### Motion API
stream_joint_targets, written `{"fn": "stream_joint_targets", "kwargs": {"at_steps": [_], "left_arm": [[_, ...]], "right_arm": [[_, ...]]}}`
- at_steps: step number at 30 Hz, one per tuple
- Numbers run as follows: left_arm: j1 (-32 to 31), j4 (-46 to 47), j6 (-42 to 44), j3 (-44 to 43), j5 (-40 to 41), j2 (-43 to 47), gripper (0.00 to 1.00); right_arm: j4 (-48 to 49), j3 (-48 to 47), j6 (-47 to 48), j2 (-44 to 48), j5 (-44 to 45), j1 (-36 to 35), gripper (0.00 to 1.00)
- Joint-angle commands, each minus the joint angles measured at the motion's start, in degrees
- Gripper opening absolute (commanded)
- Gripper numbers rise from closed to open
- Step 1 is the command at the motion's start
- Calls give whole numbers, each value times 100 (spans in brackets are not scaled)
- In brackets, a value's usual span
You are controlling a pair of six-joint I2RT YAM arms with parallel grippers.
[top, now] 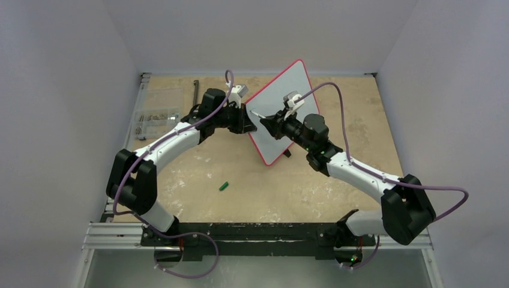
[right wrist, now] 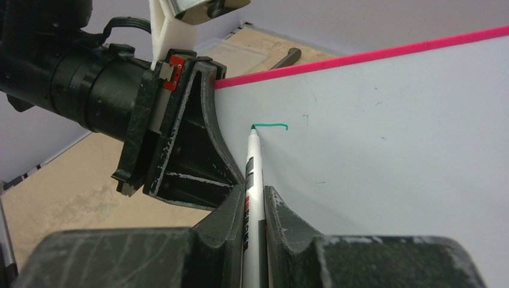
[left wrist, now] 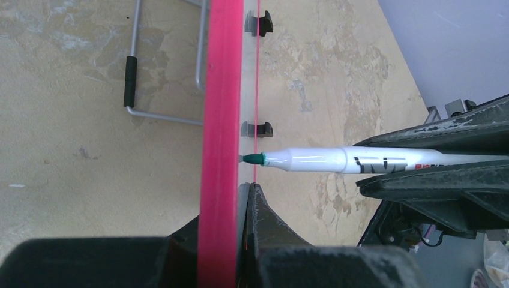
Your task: Write a sentence on the whiteboard
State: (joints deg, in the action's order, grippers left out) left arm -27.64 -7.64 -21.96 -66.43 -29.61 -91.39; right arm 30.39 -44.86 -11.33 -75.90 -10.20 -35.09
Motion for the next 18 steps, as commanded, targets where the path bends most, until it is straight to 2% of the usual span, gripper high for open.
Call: {"fn": "stream_joint_targets", "kwargs": {"at_steps": [1,18], "left_arm": [[-75,-546,385,-8,1,-123,0],[-75,-546,394,8,-10,-124,0]], "right_arm": [[-332,122,109,149,123,-63,0],[-615,-42,165,110,765,-62,0]]}}
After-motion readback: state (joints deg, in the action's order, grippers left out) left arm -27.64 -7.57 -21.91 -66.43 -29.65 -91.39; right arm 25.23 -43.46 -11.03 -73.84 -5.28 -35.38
